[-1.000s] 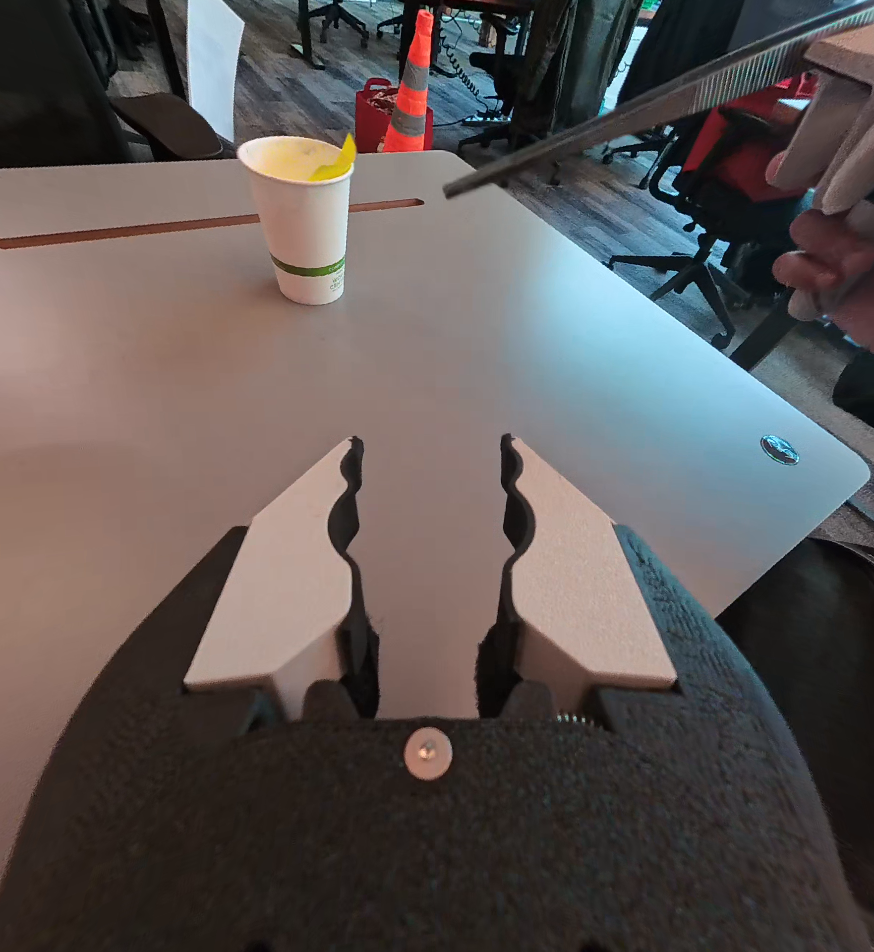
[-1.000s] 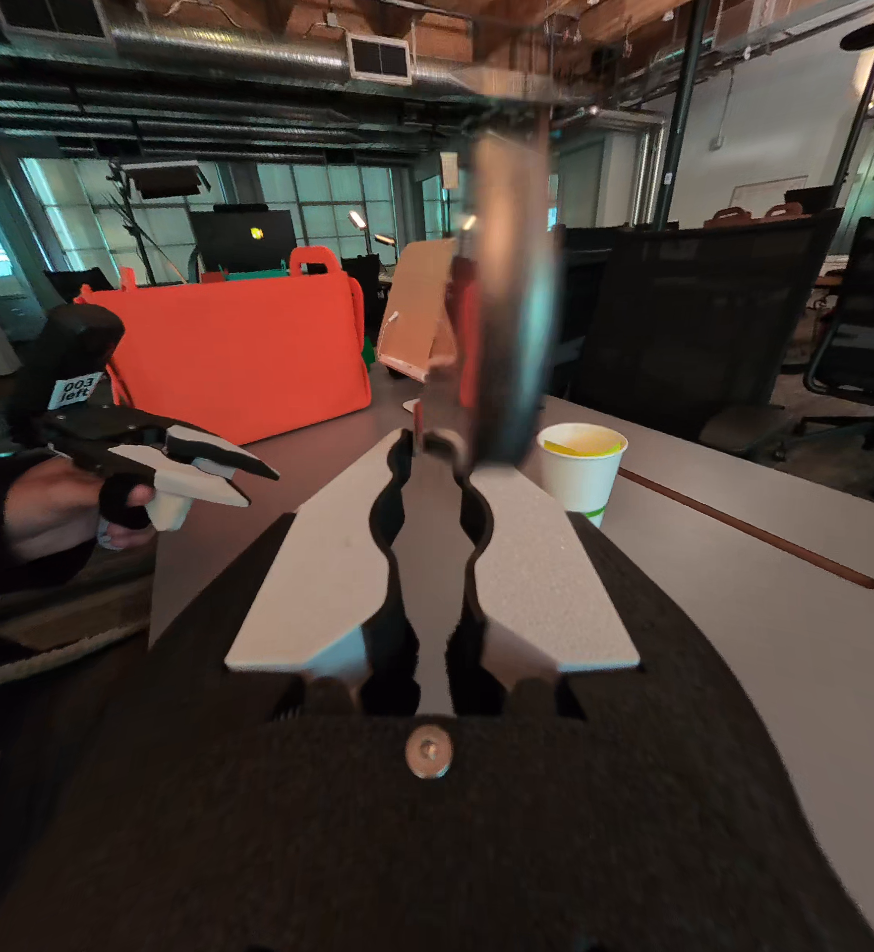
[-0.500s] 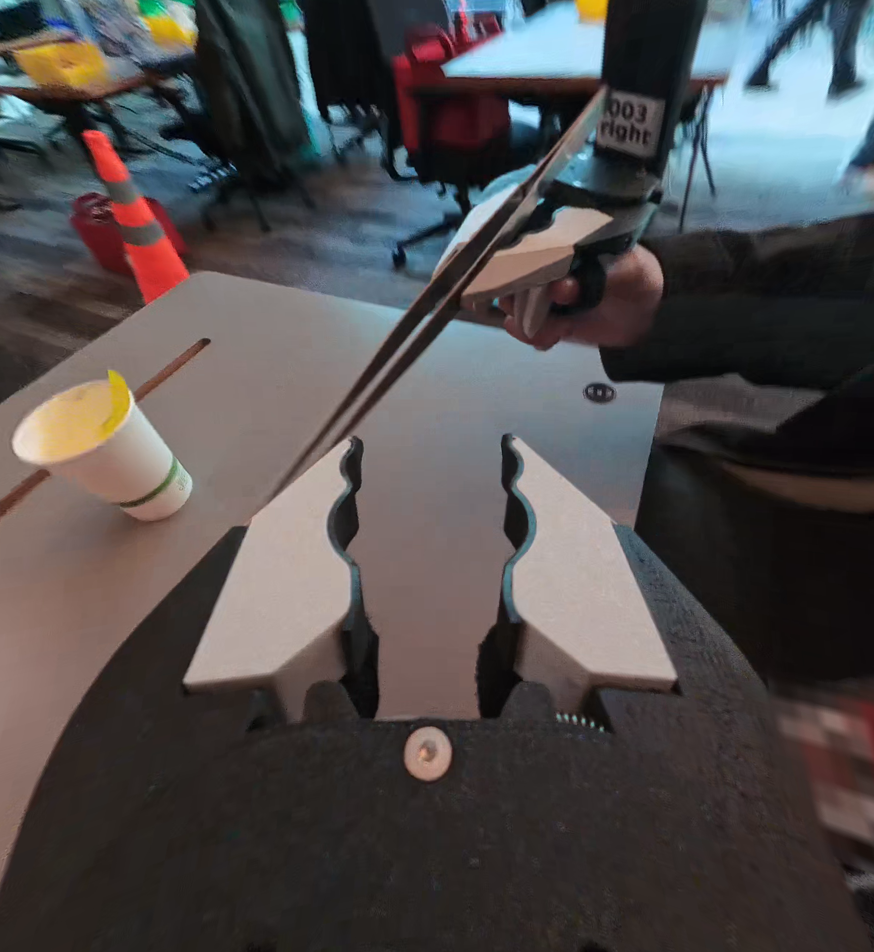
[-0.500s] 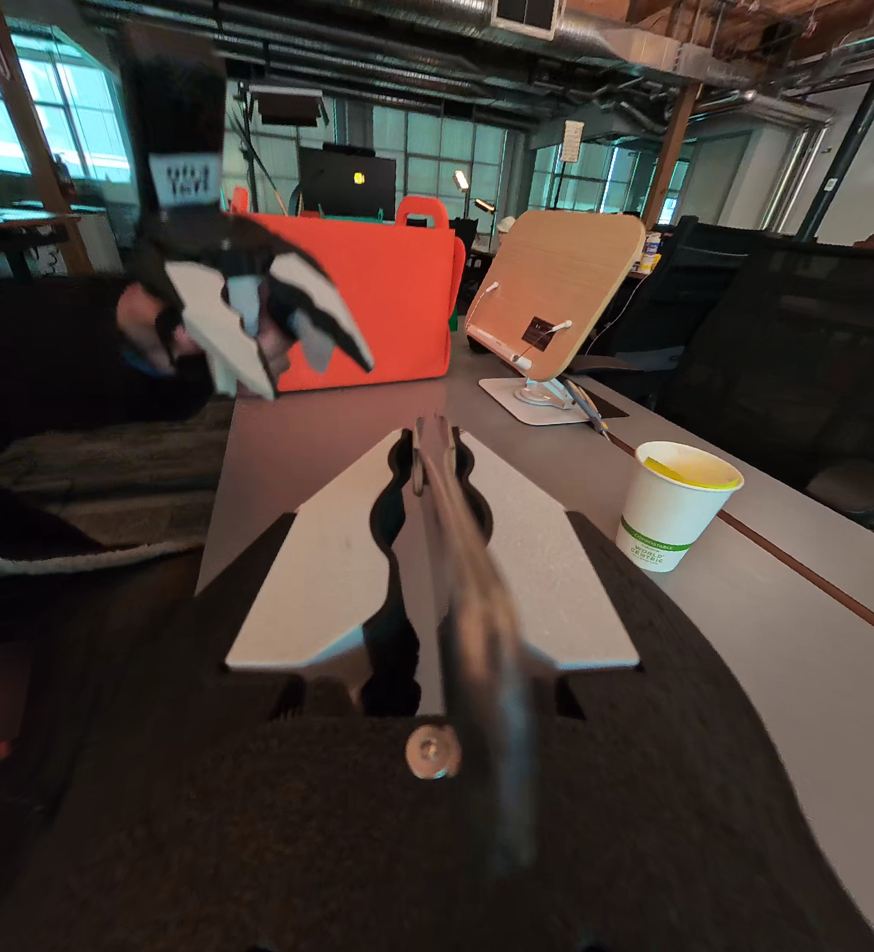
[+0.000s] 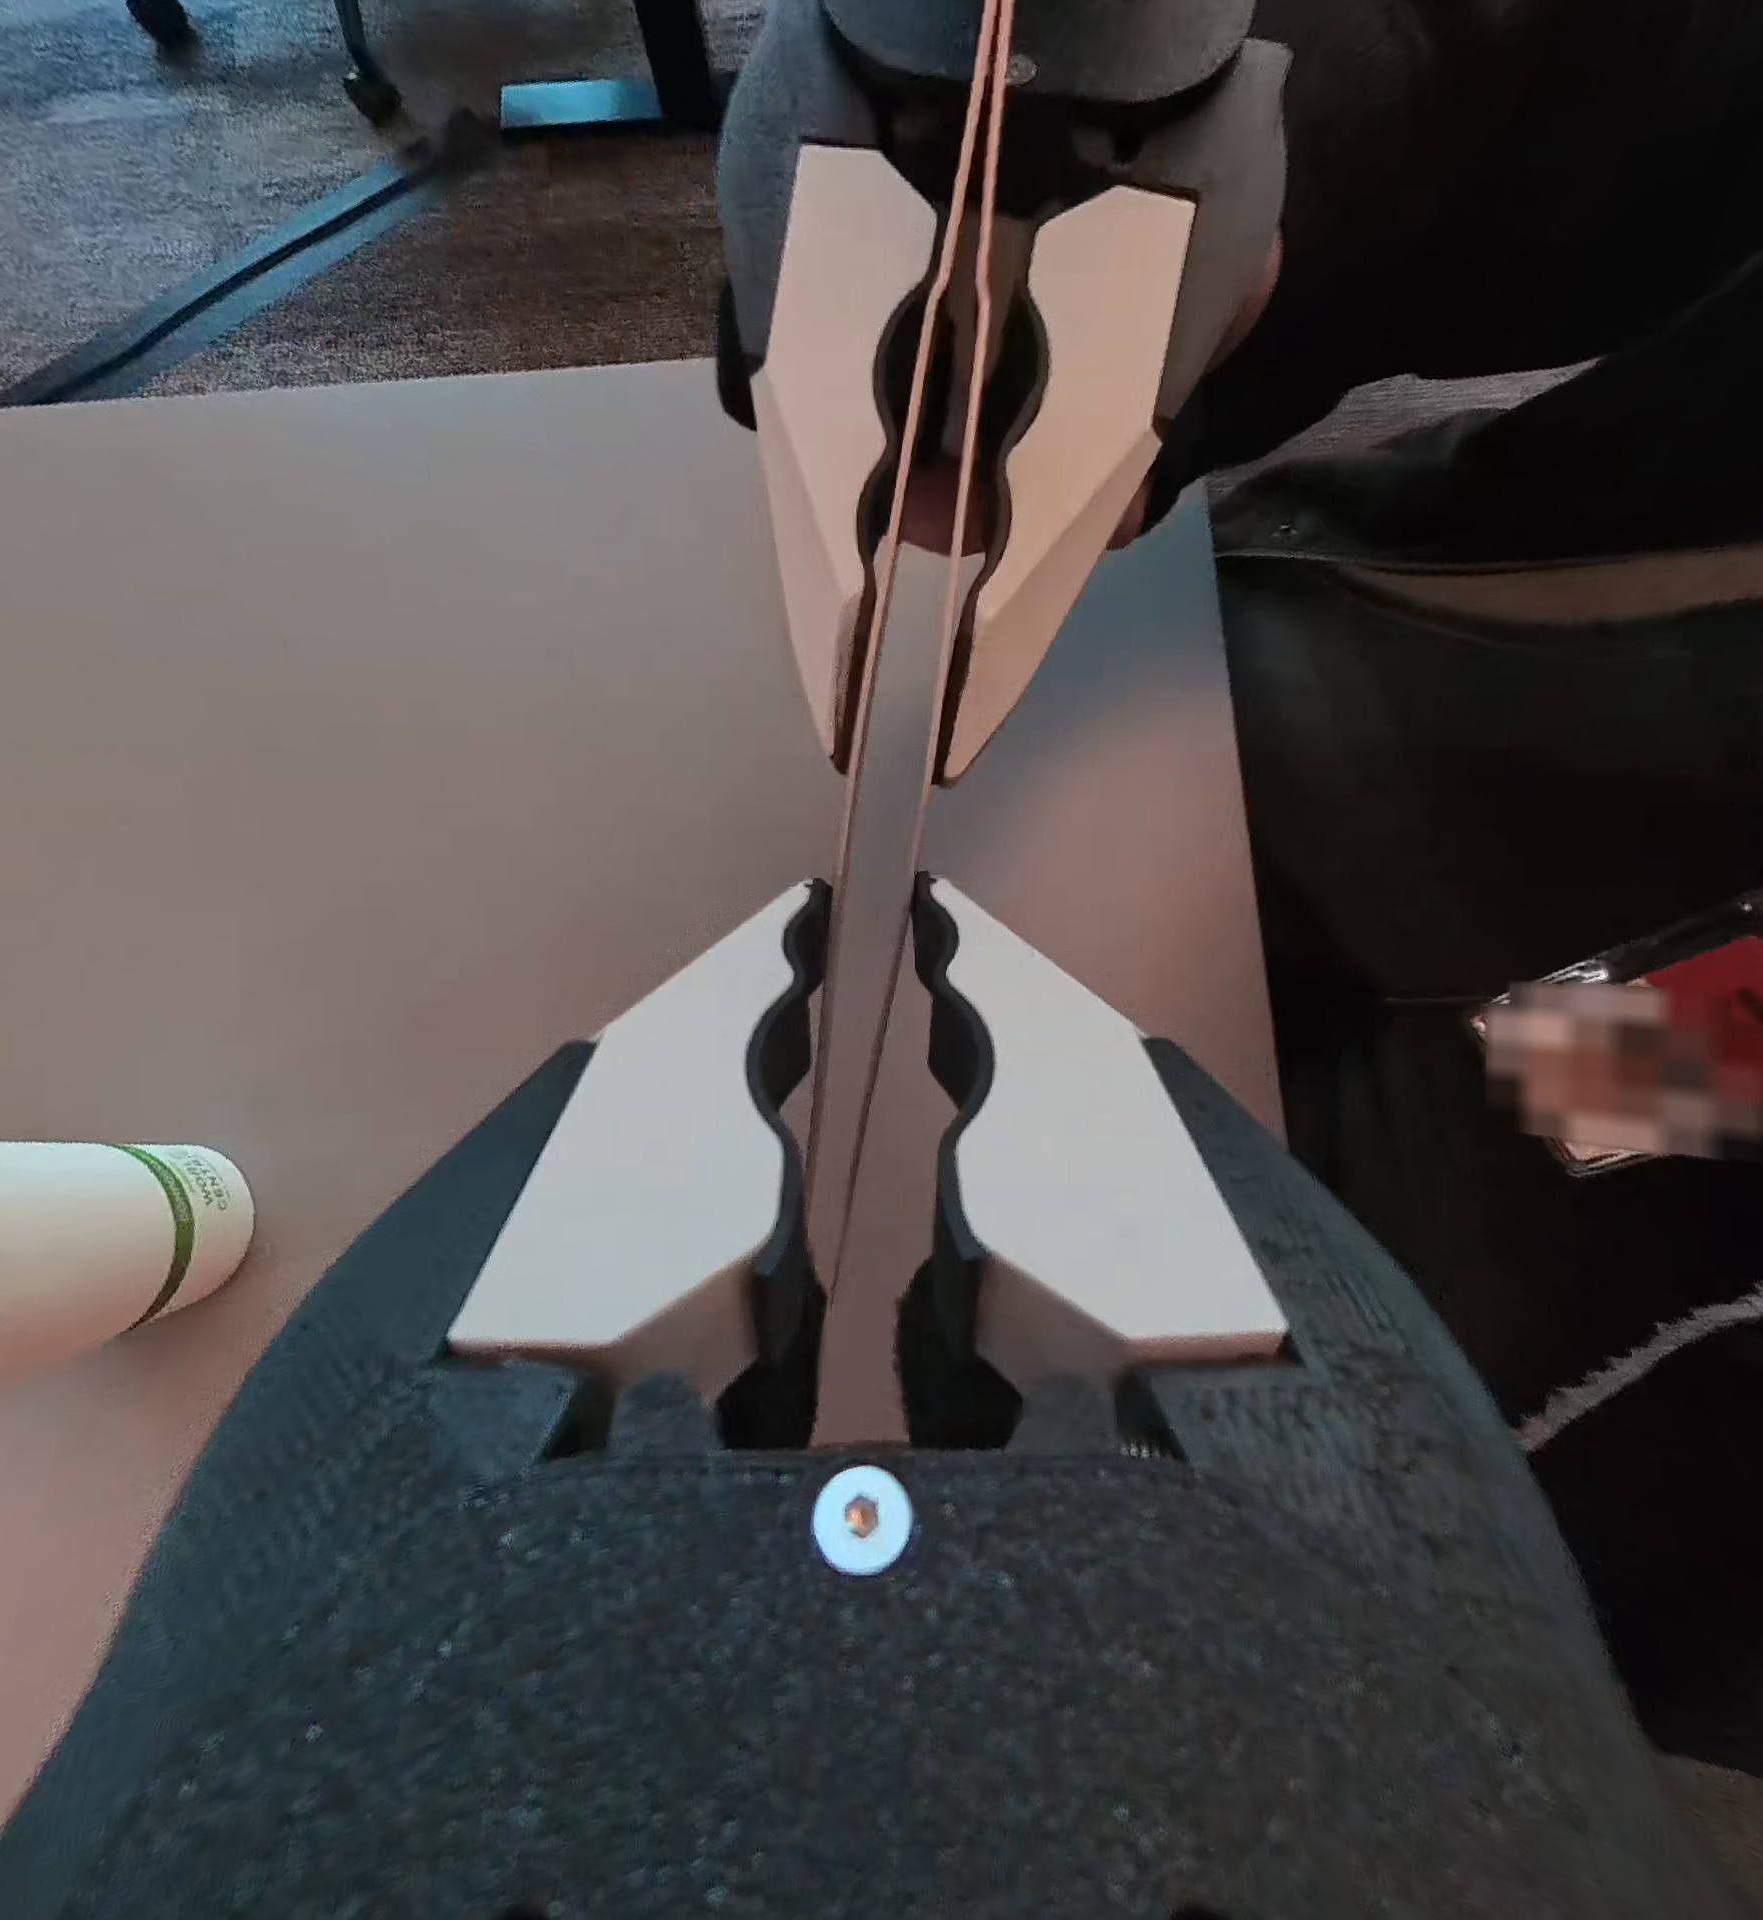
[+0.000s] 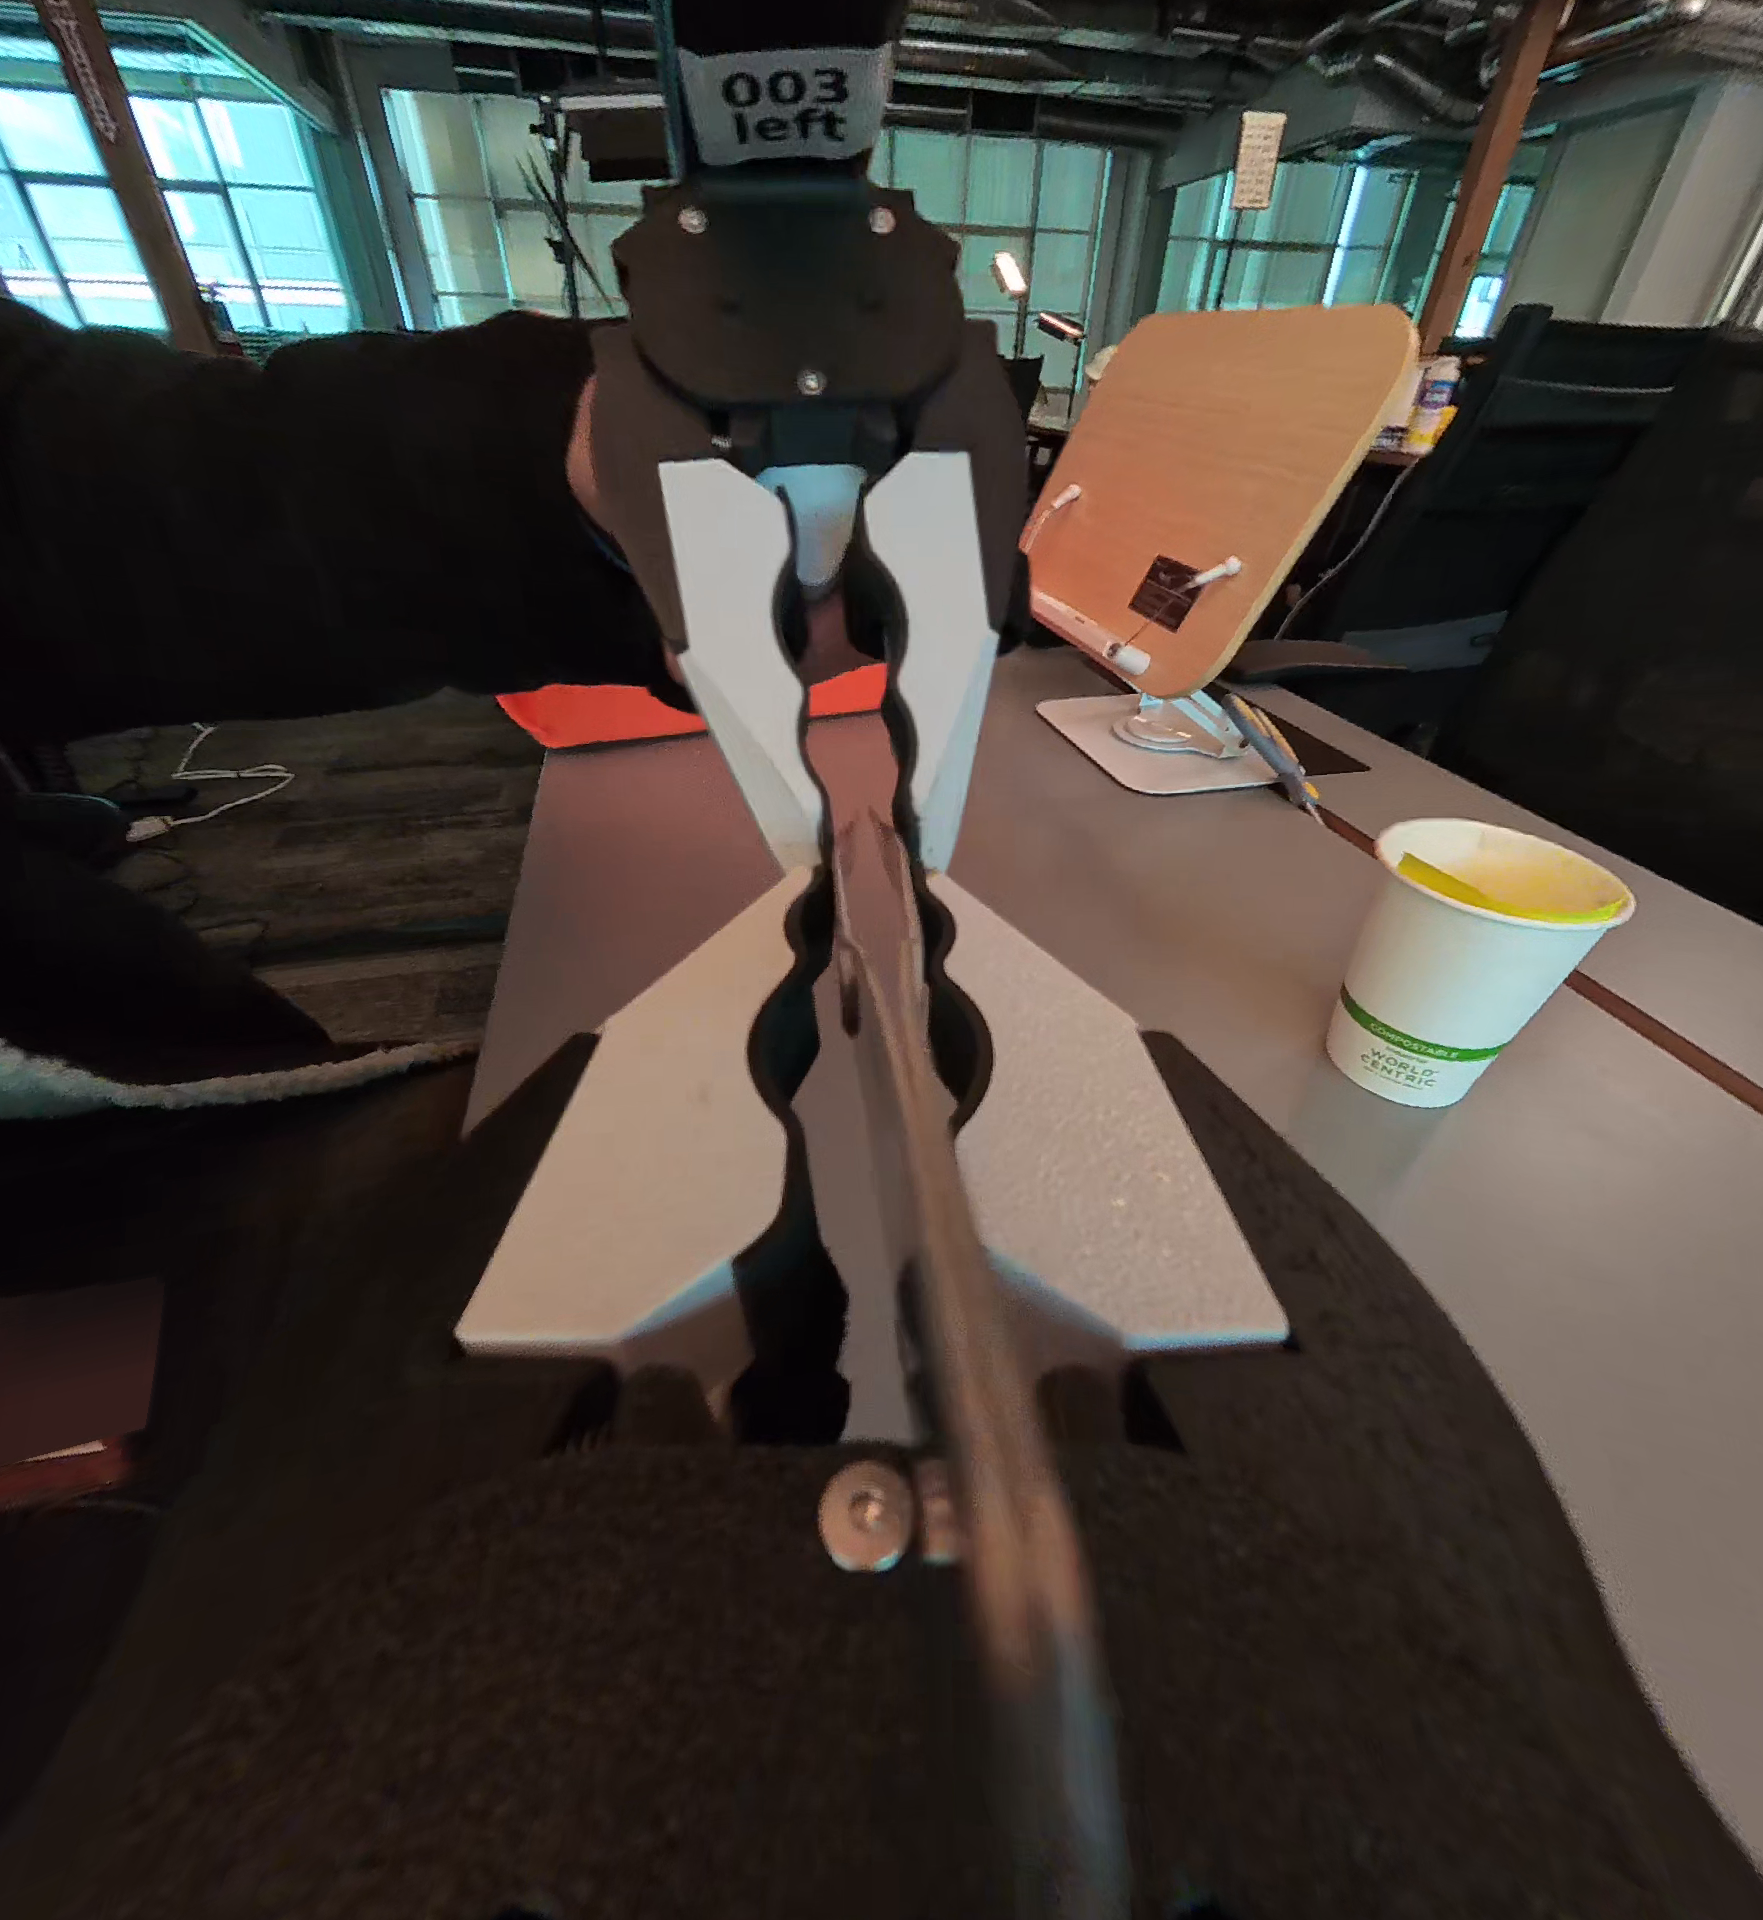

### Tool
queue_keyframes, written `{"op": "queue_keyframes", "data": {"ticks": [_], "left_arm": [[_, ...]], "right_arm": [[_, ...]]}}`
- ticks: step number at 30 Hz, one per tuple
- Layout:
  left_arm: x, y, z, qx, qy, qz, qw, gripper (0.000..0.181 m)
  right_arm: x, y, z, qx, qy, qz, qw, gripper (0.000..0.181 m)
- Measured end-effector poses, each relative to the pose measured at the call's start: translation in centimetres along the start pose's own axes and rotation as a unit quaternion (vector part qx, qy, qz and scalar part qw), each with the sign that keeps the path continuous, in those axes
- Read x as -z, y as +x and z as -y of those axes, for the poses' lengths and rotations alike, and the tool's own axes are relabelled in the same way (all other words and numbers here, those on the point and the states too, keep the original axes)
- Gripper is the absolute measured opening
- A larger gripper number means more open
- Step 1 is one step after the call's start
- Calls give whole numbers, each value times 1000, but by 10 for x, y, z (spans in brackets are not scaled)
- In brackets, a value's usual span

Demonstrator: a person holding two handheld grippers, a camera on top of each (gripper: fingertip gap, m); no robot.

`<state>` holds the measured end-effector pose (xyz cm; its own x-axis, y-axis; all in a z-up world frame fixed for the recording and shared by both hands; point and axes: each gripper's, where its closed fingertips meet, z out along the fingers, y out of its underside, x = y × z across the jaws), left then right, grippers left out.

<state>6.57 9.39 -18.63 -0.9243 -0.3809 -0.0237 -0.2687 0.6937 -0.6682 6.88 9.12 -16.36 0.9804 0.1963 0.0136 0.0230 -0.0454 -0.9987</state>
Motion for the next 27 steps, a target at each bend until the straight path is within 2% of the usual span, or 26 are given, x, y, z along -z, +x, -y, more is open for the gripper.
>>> {"op": "queue_keyframes", "data": {"ticks": [2, 3, 5, 7, 9, 12, 17, 27], "left_arm": [[-2, -3, -4, 10, -2, -4, 1000, 13], [-3, -6, -11, 14, -11, -2, 1000, 13], [-4, -21, -28, 23, -23, 21, 999, 12], [-4, -34, -46, 46, -18, 24, 998, 12], [-6, -53, -73, 68, -34, 42, 996, 12], [-17, -77, -116, 95, -75, 66, 990, 9], [-39, -102, -169, 104, -128, 78, 983, 9], [-62, -109, -195, 91, -147, 46, 984, 13]], "right_arm": [[2, 6, -7, -17, -13, -7, 1000, 15], [5, 13, -11, -28, -22, -20, 999, 23], [16, 29, -16, -49, -30, -62, 996, 38], [33, 47, -22, -54, -43, -118, 991, 42], [52, 59, -28, -53, -53, -170, 983, 52], [76, 64, -38, -67, -68, -217, 971, 49], [86, 48, -47, -72, -80, -213, 971, 43], [73, 41, -64, -78, -113, -184, 973, 40]]}}
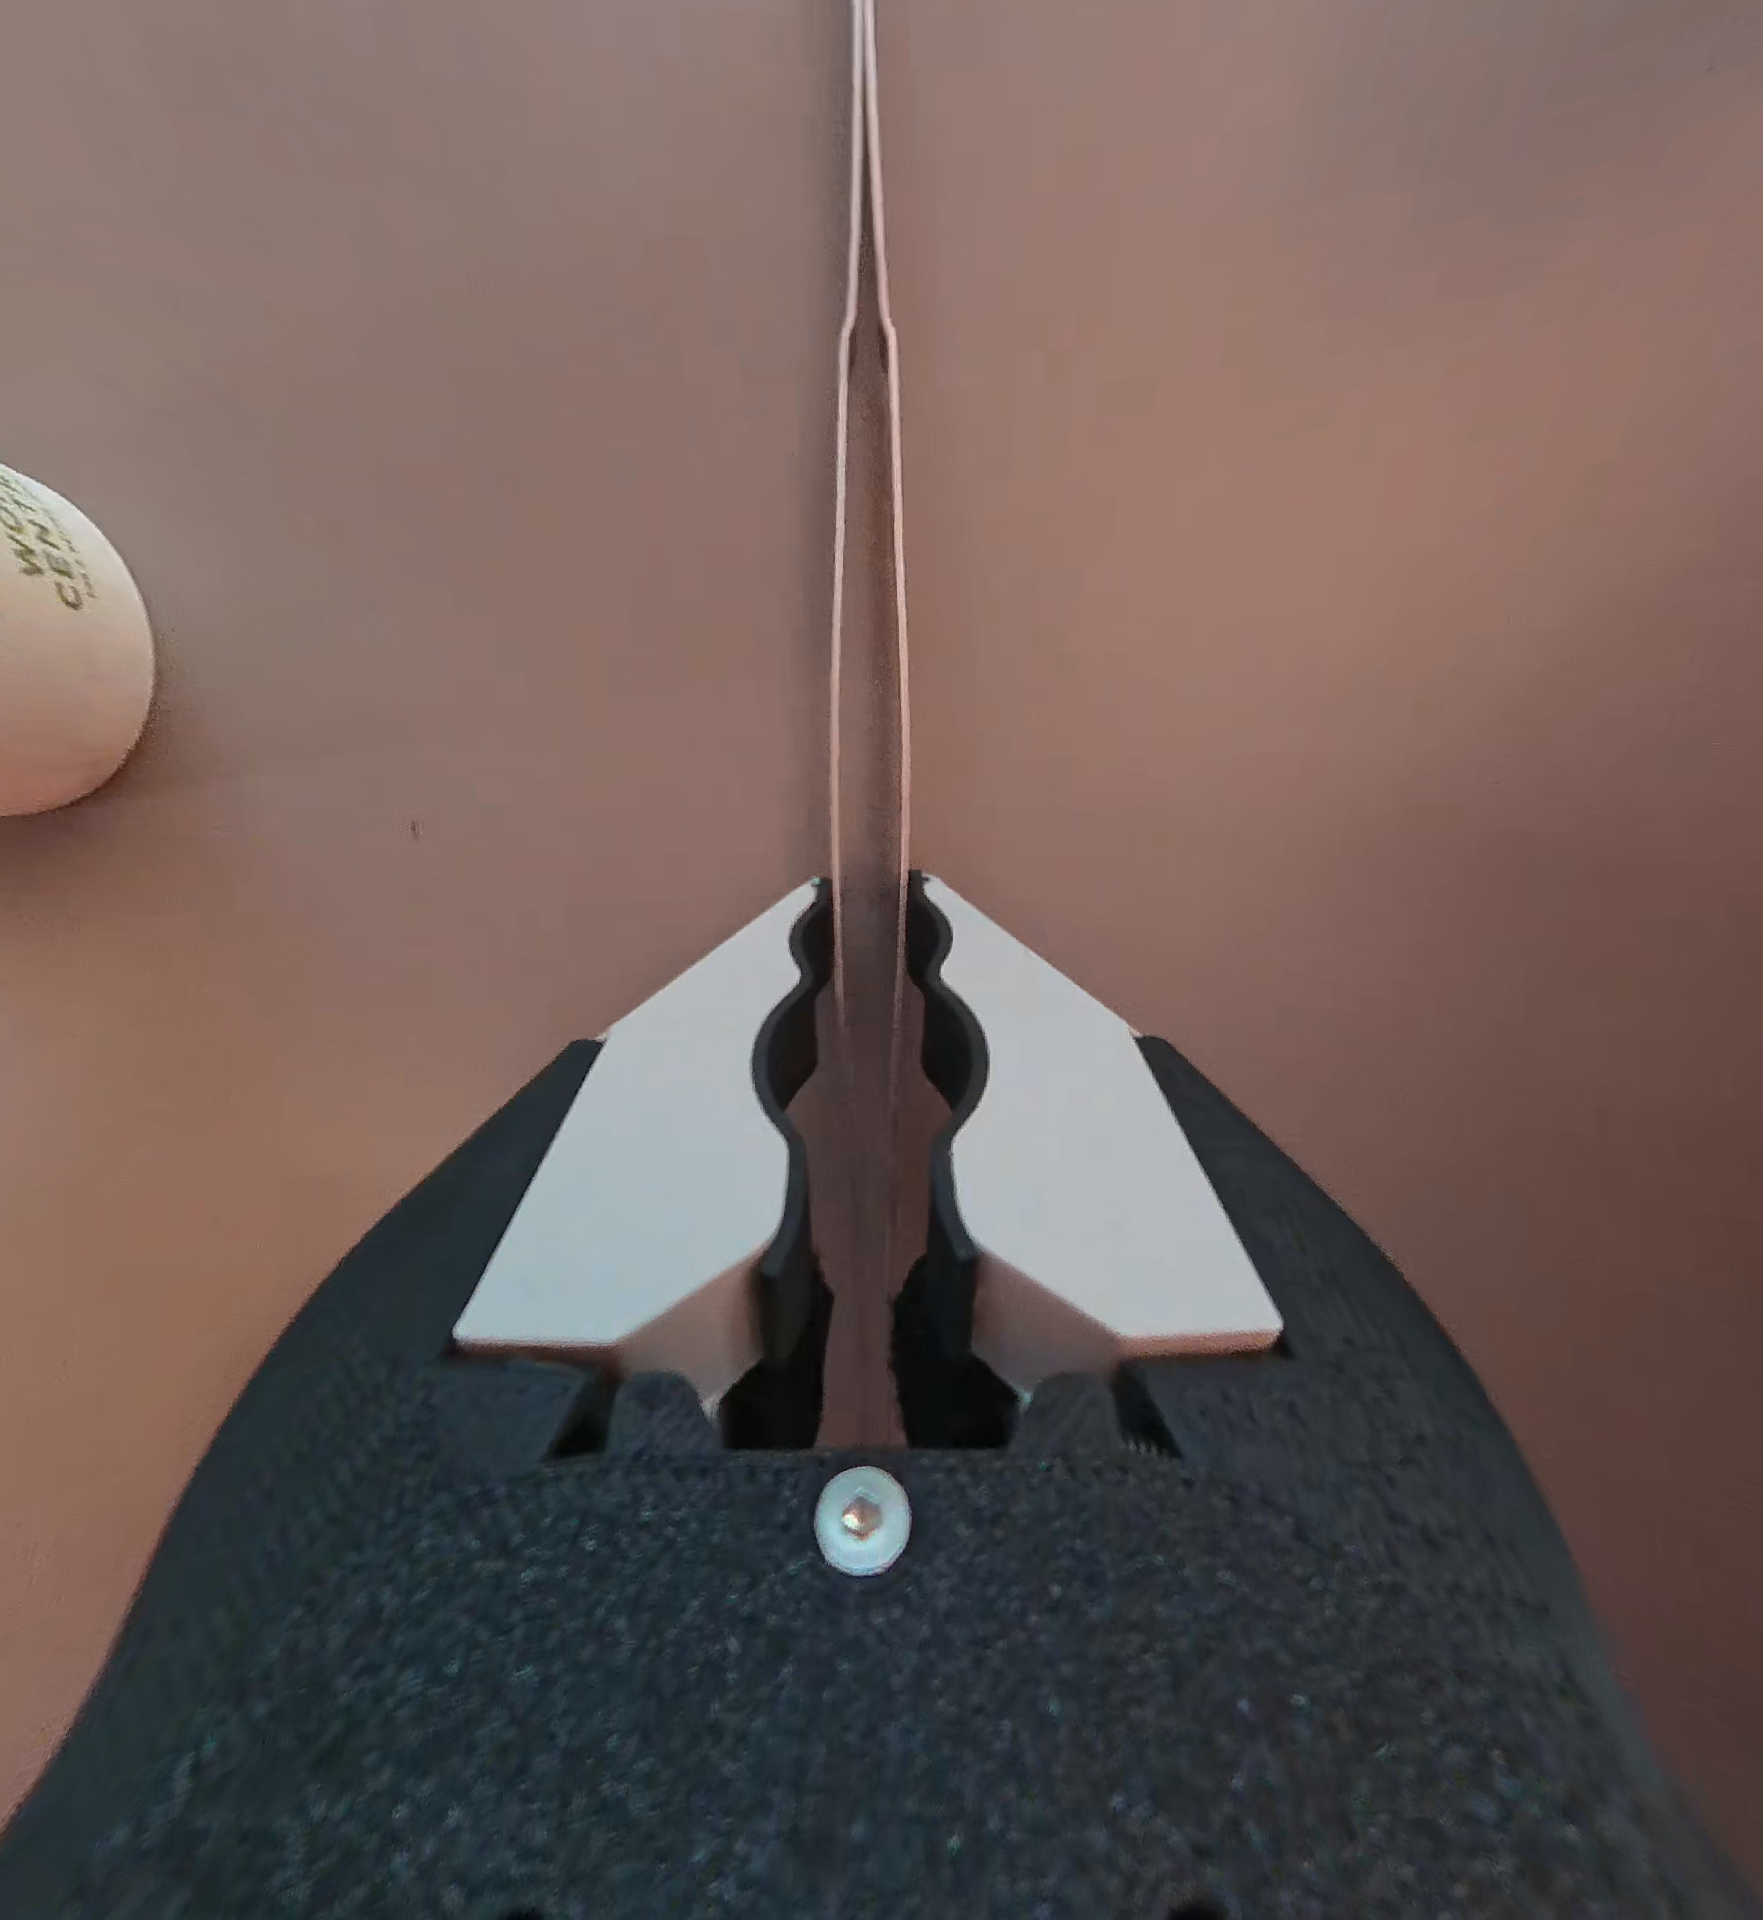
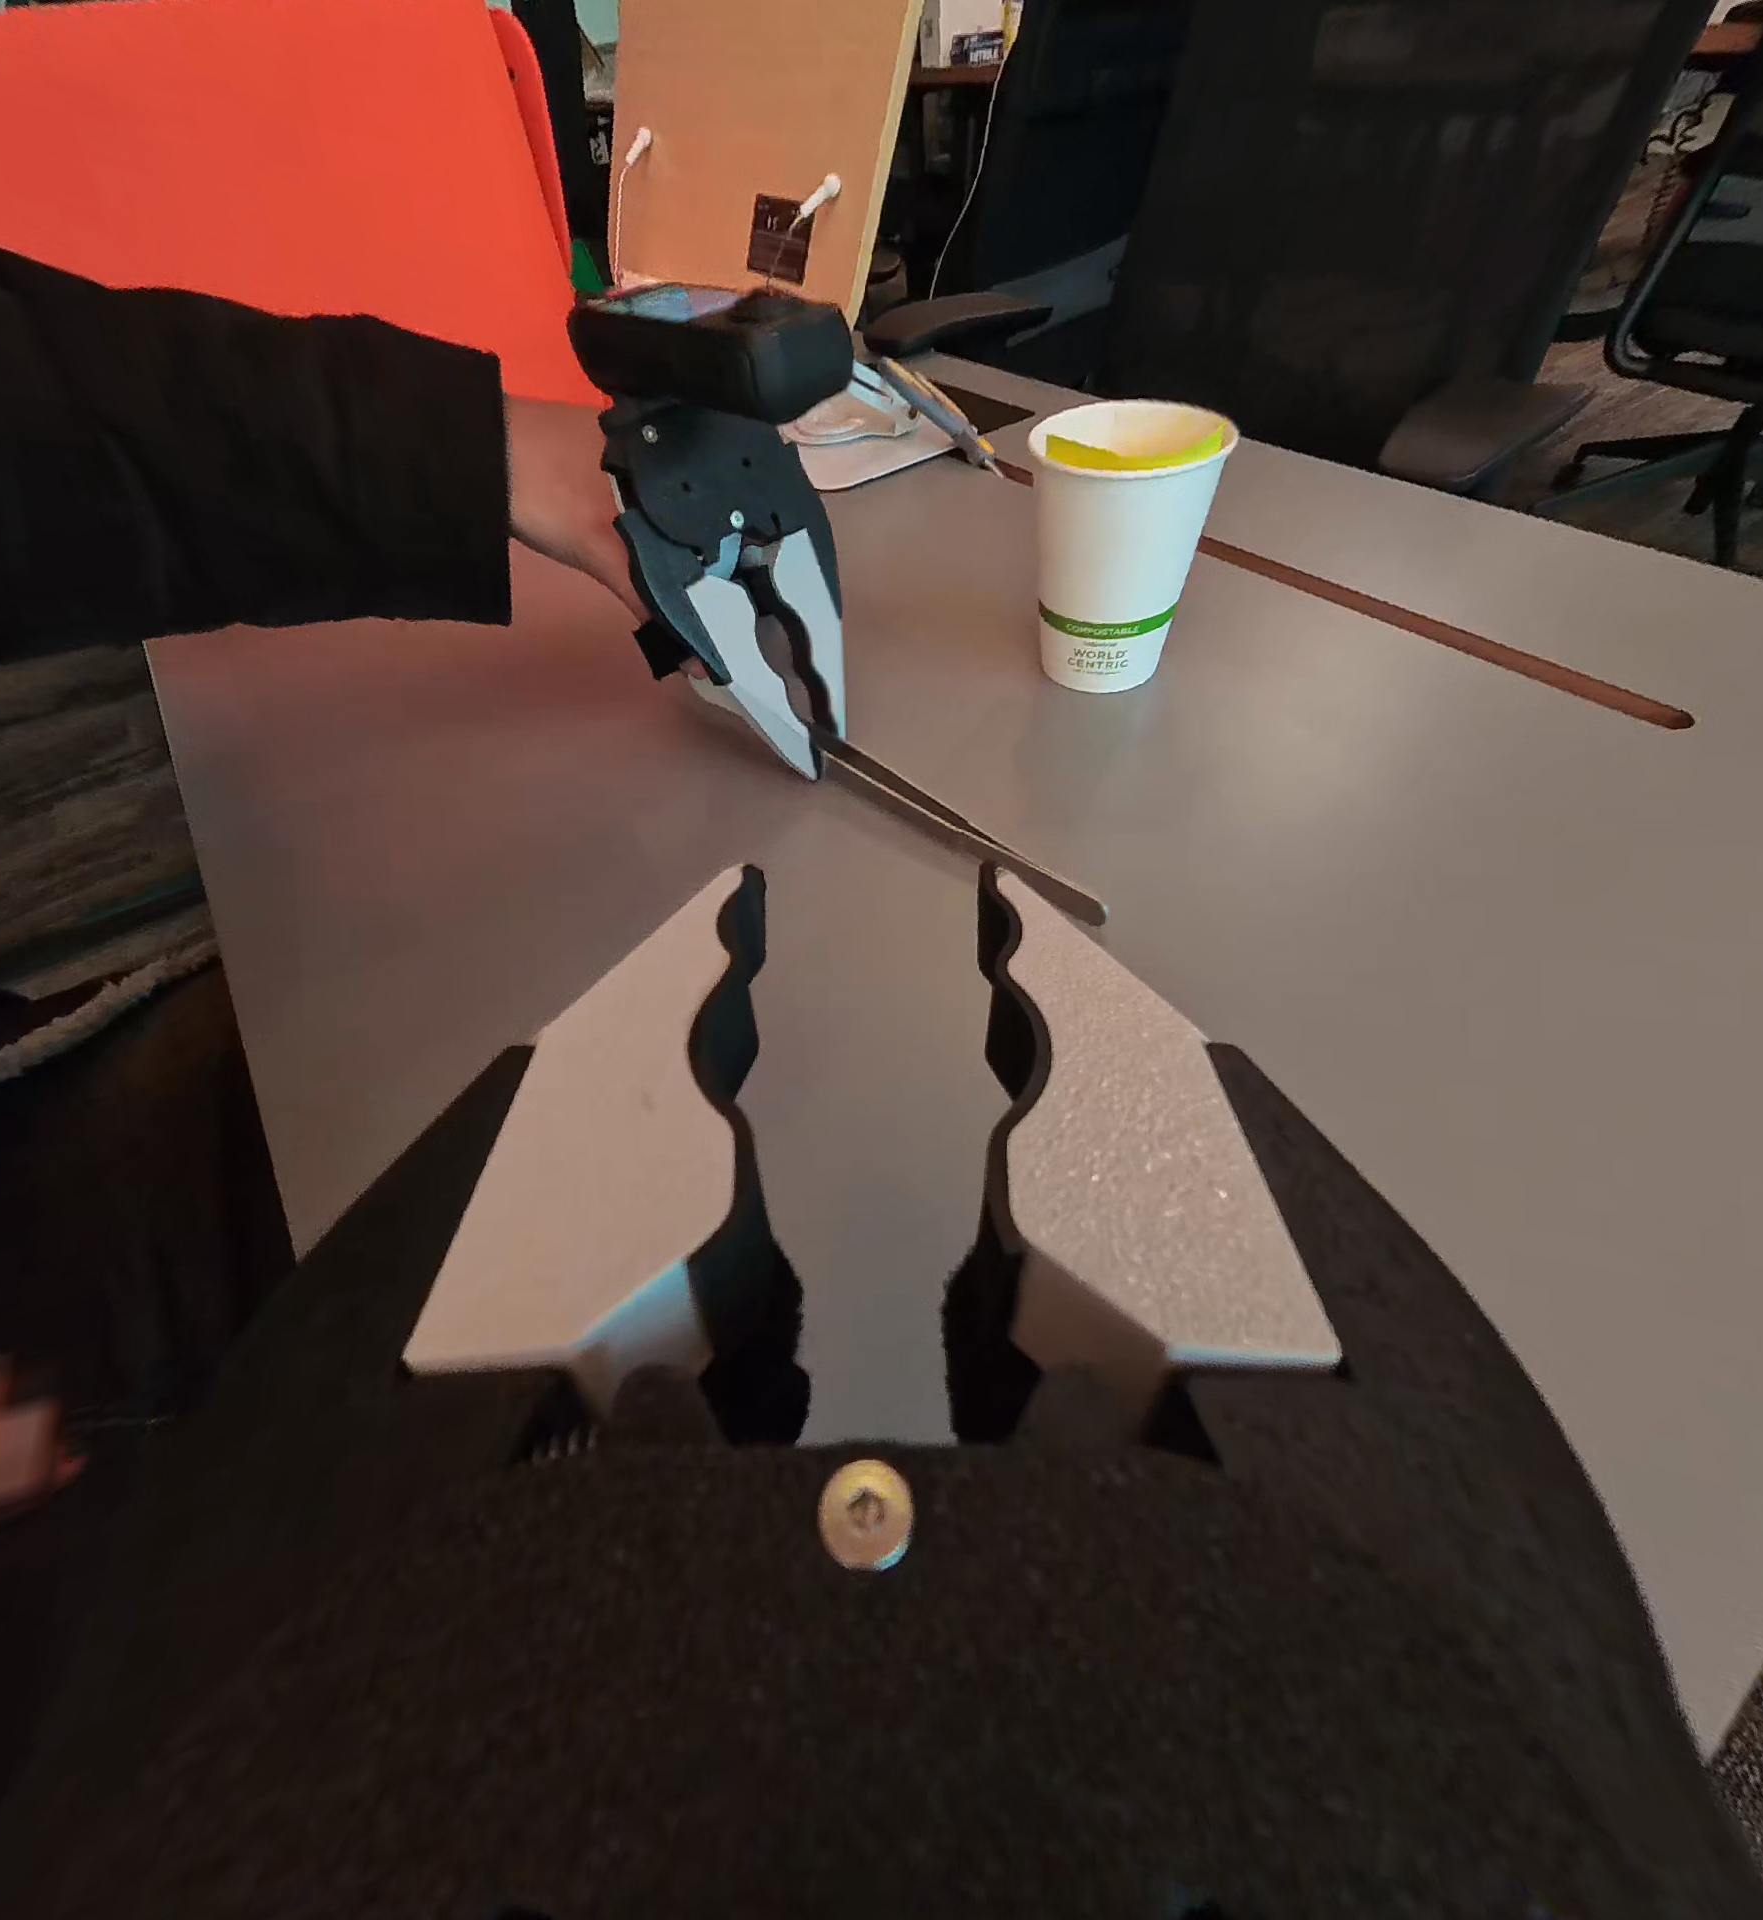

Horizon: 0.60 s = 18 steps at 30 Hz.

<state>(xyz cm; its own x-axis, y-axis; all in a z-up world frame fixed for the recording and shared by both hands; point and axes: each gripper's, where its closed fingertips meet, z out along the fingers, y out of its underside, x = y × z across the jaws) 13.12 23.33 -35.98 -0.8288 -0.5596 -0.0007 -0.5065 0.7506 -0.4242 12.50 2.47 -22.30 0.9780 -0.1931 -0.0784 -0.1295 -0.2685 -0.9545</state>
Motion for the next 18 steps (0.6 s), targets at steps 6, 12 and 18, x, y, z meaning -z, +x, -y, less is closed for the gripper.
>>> {"op": "queue_keyframes", "data": {"ticks": [6, 12, 18], "left_arm": [[-1, 3, 5, 5, 19, -1, 1000, 28], [41, -71, 55, 187, 261, 123, 939, 75], [36, -164, 60, 307, 332, 208, 867, 113]], "right_arm": [[-7, -8, -4, -11, -10, 14, 1000, 41], [-9, -5, -3, -8, -6, 12, 1000, 44], [-11, -2, -6, -10, -9, 12, 1000, 44]]}}
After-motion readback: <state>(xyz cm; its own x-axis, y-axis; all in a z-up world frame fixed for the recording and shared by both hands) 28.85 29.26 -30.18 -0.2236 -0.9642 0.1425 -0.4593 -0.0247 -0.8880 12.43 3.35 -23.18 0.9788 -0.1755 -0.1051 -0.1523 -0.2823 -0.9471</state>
